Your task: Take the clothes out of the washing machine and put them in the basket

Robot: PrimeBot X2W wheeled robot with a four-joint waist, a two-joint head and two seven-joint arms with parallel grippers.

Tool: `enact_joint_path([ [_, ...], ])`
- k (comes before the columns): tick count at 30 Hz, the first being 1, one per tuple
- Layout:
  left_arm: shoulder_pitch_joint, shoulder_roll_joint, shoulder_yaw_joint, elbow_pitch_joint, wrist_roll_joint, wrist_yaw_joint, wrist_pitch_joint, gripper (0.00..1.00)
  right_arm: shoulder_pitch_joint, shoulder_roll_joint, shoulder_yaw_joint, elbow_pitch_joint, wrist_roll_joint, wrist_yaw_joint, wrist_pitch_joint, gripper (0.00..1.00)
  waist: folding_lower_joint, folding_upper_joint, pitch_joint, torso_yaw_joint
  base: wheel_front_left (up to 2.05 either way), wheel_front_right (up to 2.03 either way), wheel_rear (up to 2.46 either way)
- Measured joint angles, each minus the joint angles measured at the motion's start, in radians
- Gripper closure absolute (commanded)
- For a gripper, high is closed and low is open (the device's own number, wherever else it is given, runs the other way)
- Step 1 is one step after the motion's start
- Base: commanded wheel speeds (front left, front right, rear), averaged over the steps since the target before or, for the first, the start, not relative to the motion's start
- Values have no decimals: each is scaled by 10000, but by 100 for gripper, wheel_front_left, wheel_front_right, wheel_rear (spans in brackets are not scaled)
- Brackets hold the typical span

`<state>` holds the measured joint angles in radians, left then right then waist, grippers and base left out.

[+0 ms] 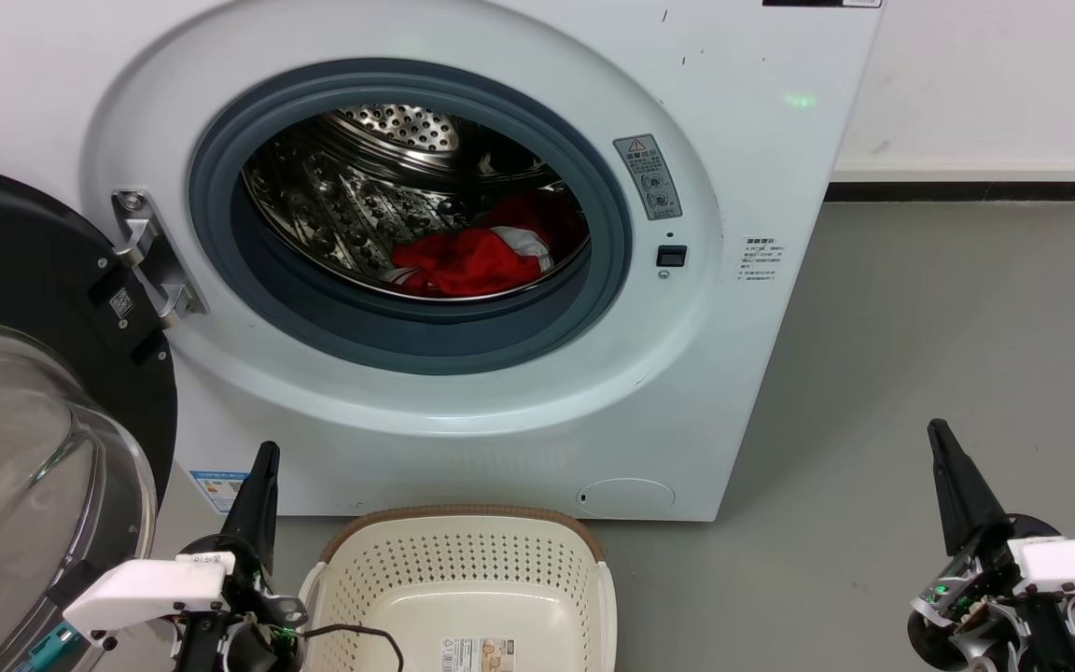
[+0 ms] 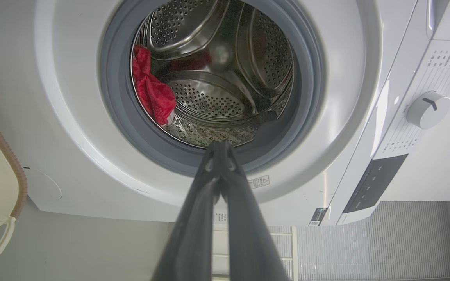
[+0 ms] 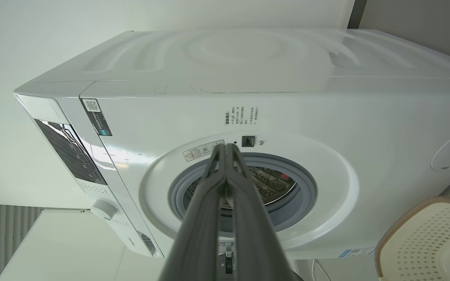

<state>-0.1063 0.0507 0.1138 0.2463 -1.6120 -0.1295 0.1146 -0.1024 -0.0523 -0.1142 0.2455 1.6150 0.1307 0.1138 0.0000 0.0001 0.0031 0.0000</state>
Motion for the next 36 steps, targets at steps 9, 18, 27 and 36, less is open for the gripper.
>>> enact_joint_path([
  [9, 229, -23, -81, 232, 2, 19, -36, 0, 242, 8, 21, 199, 2, 0, -36, 0, 0, 0, 1, -1, 0, 0, 0],
  [18, 175, -29, -558, 38, 504, 19, -537, 0, 430, 13, 119, -161, -537, -2, -537, 0, 0, 0, 12, -13, 0, 0, 0],
  [27, 95, -29, -734, -399, 2243, 19, -938, 0, 529, 17, 215, -548, -2217, -2, -932, 0, 0, 0, 15, -12, 0, 0, 0],
  [36, -3, -27, -966, -677, 4144, 19, -1285, 0, 664, 19, 314, -1026, -4566, -2, -1294, 0, 0, 0, 11, 35, 0, 0, 0],
])
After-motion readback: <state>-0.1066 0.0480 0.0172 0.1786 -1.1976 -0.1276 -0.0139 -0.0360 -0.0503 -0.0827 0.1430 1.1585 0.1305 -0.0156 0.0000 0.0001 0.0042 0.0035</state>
